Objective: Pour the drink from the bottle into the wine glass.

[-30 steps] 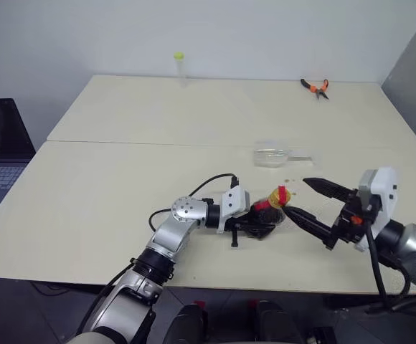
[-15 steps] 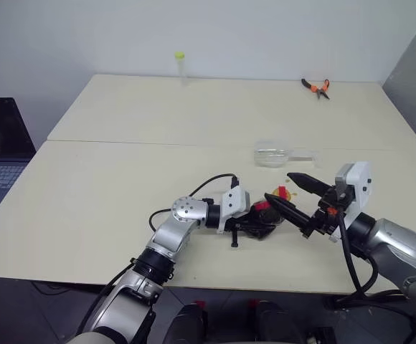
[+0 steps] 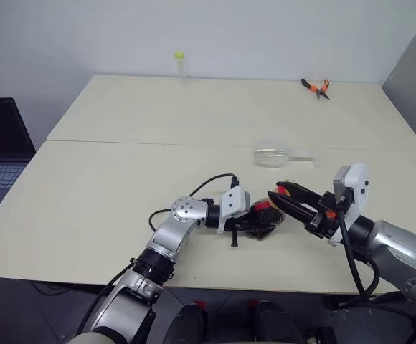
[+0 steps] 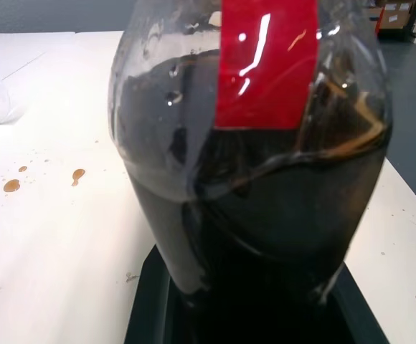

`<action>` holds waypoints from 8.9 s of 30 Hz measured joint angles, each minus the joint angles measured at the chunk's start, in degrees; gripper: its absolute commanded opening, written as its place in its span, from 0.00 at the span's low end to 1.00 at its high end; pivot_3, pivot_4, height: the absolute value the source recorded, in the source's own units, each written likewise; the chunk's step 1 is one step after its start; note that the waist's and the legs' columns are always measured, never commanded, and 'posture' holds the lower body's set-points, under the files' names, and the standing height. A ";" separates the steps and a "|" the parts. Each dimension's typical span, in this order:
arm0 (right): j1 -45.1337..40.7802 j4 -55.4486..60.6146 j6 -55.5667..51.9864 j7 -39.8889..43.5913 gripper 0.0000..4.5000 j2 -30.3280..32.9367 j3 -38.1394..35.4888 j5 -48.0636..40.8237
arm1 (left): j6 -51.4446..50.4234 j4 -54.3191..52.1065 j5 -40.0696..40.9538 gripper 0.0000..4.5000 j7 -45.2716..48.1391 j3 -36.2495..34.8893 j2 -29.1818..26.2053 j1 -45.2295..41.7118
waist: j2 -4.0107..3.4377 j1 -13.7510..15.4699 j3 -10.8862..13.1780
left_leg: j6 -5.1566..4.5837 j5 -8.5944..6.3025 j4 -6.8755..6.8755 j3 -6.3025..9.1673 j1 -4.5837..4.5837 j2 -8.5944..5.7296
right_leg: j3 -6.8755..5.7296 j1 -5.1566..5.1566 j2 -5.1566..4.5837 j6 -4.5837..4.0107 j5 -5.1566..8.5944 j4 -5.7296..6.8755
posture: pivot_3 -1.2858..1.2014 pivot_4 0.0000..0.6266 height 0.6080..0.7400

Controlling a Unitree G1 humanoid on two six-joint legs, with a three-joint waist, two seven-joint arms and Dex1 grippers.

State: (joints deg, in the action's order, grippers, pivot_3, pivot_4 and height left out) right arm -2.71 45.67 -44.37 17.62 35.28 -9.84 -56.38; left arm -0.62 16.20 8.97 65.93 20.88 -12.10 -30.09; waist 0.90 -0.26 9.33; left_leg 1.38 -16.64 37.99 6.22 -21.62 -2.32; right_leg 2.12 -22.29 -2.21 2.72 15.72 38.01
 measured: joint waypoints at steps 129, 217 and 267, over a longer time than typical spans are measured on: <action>-11.64 -29.07 23.68 3.57 1.00 -1.32 21.79 69.11 | -9.68 -22.30 8.27 0.99 -26.76 -22.11 -14.40 21.57 | 0.08 -0.65 -0.04 | 0.34 0.19 0.02 -0.34 -0.29 -0.02 | 0.28 -0.91 -0.01 -0.08 0.01 0.76 | 0.52 0.24 1.00; -36.67 -96.83 71.98 10.73 0.71 -34.00 19.95 56.24 | -19.14 -27.56 21.90 1.00 -10.27 -29.03 -24.85 24.74 | -0.06 -3.01 0.04 | 0.37 0.19 -0.09 -0.30 -0.18 0.13 | 0.32 -1.01 0.03 -0.27 0.07 0.95 | 0.52 0.24 1.00; -7.96 -29.11 29.65 18.25 1.00 -14.68 15.97 47.03 | -18.14 -40.43 26.33 1.00 -17.96 -39.50 -24.73 31.18 | -0.04 -1.47 0.04 | 0.14 0.05 -0.08 -0.28 -0.21 0.15 | 0.28 -0.91 -0.07 -0.26 0.09 0.81 | 0.52 0.24 1.00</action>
State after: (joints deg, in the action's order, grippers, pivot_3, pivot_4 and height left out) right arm -10.67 16.56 -14.72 35.87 20.59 6.13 -9.34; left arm -18.75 -24.23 35.29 47.96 -18.62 -36.83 1.08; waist 0.86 -1.73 9.37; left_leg 1.51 -16.59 37.91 5.95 -21.83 -2.17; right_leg 2.40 -23.21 -2.28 2.46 15.80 38.82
